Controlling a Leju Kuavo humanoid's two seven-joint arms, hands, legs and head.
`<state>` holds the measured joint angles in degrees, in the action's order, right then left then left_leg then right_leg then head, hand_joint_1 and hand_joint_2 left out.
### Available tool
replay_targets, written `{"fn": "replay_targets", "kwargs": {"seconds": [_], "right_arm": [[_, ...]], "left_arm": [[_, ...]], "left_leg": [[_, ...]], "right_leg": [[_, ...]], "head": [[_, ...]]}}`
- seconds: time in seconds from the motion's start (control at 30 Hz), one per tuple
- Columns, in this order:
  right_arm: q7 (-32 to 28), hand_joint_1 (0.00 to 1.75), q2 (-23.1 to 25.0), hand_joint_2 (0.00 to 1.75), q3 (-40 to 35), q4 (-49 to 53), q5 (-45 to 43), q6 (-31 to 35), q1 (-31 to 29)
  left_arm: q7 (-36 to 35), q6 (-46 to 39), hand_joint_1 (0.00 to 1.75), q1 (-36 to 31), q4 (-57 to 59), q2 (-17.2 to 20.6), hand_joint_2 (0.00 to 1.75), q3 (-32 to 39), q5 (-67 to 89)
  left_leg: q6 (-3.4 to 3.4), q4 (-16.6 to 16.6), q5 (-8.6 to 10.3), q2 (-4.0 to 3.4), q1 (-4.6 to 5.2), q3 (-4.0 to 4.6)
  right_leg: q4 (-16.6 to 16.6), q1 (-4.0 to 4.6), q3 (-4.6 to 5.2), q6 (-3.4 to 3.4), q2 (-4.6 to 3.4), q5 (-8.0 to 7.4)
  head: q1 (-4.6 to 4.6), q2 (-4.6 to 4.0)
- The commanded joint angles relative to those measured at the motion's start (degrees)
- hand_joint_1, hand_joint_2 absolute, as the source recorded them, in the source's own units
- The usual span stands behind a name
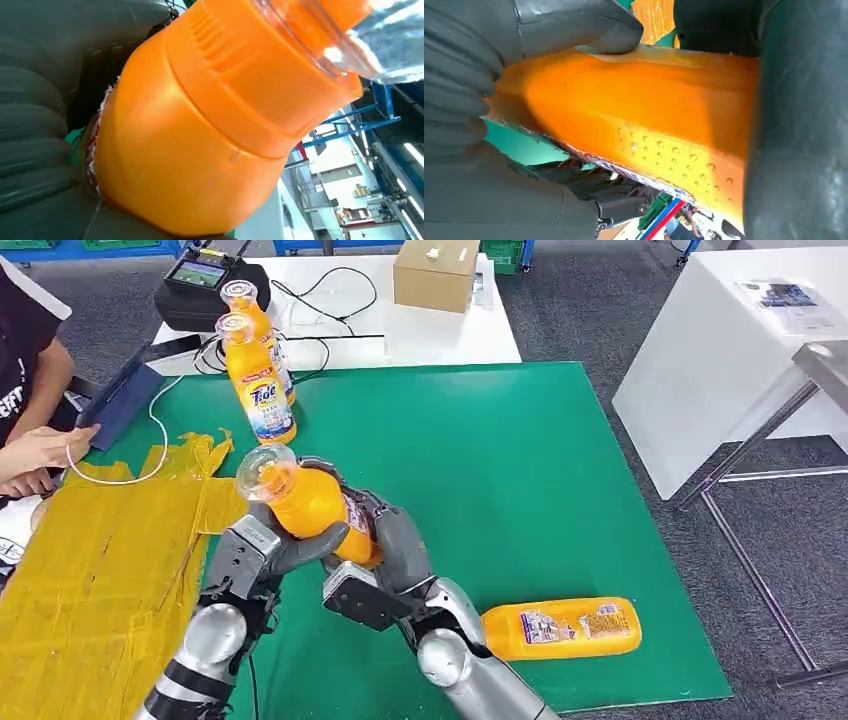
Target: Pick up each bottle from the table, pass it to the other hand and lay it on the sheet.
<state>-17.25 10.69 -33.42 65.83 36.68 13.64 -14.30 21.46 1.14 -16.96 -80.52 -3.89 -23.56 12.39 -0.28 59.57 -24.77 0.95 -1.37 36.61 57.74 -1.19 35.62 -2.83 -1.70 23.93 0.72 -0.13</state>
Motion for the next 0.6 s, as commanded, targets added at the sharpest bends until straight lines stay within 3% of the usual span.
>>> {"fn": "replay_targets", "kwargs": {"seconds": [0.03,0.1,0.13,0.17,0.4,0.43,0.47,0.6], "right_arm": [[-1.3,0.61,-2.5,1.75,-0.7,0.3,-1.4,2.1,-0.5],[-1.4,0.61,-2.7,1.75,-0.4,0.8,-1.6,1.8,-0.4],[-1.4,0.09,-2.7,1.75,-0.2,1.1,-1.6,1.8,-0.2],[-1.4,0.00,-2.8,1.75,1.5,2.6,-2.8,2.6,0.6],[-3.1,0.00,-7.6,1.75,12.9,21.7,-5.7,4.6,9.4],[-3.3,0.00,-7.5,1.75,14.0,23.1,-5.5,5.0,10.1],[-3.8,0.00,-7.6,1.75,14.9,24.7,-5.1,5.5,10.9],[-3.9,0.00,-7.7,1.75,15.3,26.0,-4.7,5.5,11.5]], "left_arm": [[0.0,-2.0,1.75,-1.9,2.4,0.3,1.75,-1.2,1.0],[0.0,-2.0,1.75,-1.8,2.2,0.4,1.75,-1.0,1.0],[0.0,-2.0,1.75,-1.7,2.1,0.4,1.75,-1.0,1.0],[-0.2,-2.6,1.75,-1.4,1.7,0.6,1.75,-0.2,1.0],[-1.1,-11.4,1.75,0.6,-3.2,5.4,1.75,9.7,8.5],[-1.7,-14.4,1.75,0.0,-3.0,6.0,1.75,10.7,13.0],[-5.0,-23.0,1.75,-1.6,-1.0,7.9,1.75,10.7,29.3],[-5.3,-23.4,1.75,-3.3,1.0,8.3,1.75,11.5,31.5]], "left_leg": [[0.09,-0.1,-0.05,0.03,0.01,-0.26],[0.07,-0.1,-0.02,0.04,0.01,-0.15],[0.10,-0.1,-0.05,0.02,0.01,-0.27],[0.09,-0.1,-0.05,0.01,0.02,-0.21],[0.11,-0.1,-0.10,-0.01,0.05,-0.32],[0.07,-0.1,-0.07,0.00,0.03,-0.19],[0.10,-0.1,-0.11,-0.01,0.03,-0.31],[0.07,0.0,-0.05,0.03,0.01,-0.16]], "right_leg": [[-0.1,0.05,-0.30,0.10,0.21,0.07],[-0.1,0.03,-0.18,0.07,0.17,0.04],[-0.1,0.04,-0.30,0.10,0.20,0.06],[-0.1,0.03,-0.24,0.10,0.17,0.06],[-0.1,0.03,-0.34,0.15,0.19,0.10],[0.0,0.03,-0.20,0.11,0.13,0.07],[0.0,0.04,-0.32,0.16,0.19,0.11],[0.0,0.05,-0.17,0.12,0.18,0.06]], "head": [[0.00,0.00],[0.00,0.00],[0.00,0.00],[0.00,0.00],[0.00,0.00],[0.00,0.00],[0.00,0.00],[0.00,0.00]]}}
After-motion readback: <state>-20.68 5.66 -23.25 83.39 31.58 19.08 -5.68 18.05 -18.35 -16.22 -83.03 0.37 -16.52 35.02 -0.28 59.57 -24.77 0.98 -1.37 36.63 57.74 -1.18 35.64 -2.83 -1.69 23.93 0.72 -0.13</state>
